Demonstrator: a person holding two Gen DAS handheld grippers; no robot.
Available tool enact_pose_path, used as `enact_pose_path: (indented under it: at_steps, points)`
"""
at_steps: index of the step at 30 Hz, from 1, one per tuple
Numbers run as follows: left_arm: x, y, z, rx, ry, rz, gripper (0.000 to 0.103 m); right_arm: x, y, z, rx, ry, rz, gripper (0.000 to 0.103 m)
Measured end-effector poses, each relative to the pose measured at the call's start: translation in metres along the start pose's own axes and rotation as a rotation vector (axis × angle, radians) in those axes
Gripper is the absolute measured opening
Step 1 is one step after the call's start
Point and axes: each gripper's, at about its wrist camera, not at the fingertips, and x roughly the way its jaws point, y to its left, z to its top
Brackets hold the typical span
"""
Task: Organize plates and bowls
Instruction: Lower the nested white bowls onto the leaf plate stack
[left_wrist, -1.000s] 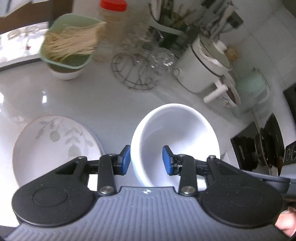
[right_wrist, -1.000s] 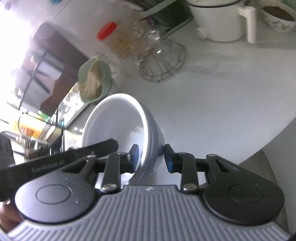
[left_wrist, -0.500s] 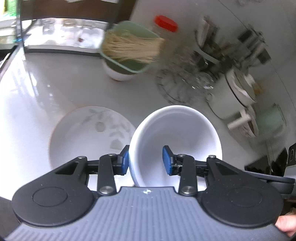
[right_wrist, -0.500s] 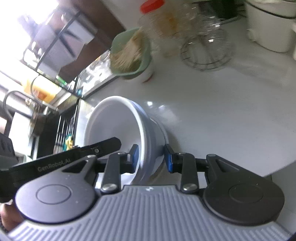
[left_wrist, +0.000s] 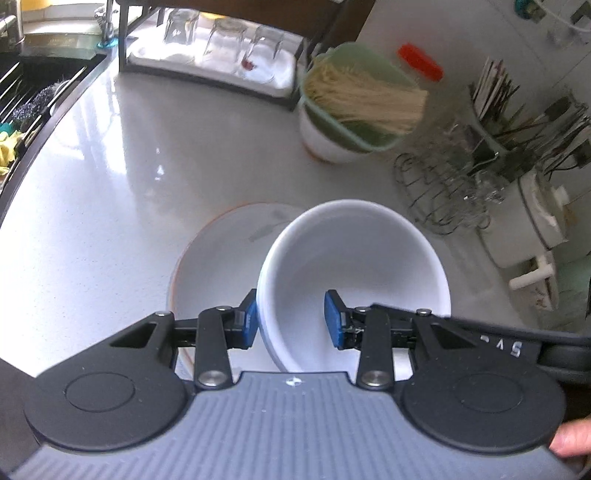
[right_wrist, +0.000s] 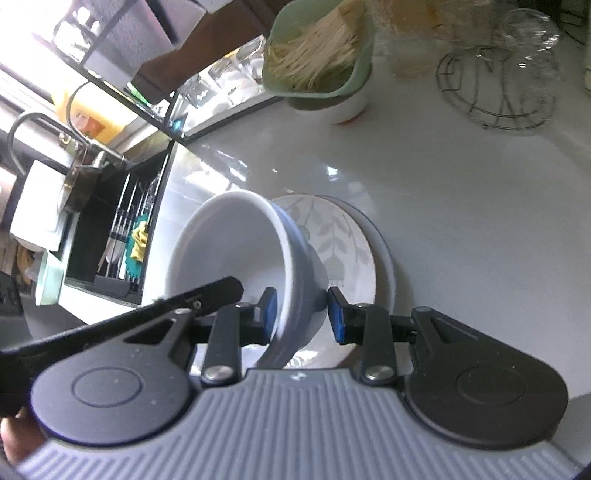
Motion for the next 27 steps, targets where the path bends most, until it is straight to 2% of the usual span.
enact_pose_path:
  at_steps: [6, 16, 24, 27]
  points:
    - [0.021, 0.017, -0.005, -0.036, 0.033, 0.011, 0.041, 0.024, -0.001, 0.001, -0.009, 0.026, -0.005, 0.033]
    - [0.040, 0.017, -0.014, -0.012, 0.046, 0.064, 0.041, 0.049, -0.008, 0.000, -0.029, 0.062, -0.009, 0.033]
    - [0.038, 0.015, -0.013, 0.004, 0.033, 0.066, 0.041, 0.046, -0.010, 0.001, -0.032, 0.032, -0.007, 0.034]
    - [0.033, 0.016, -0.011, 0.006, 0.023, 0.075, 0.049, 0.041, -0.009, 0.000, -0.021, 0.006, -0.009, 0.034]
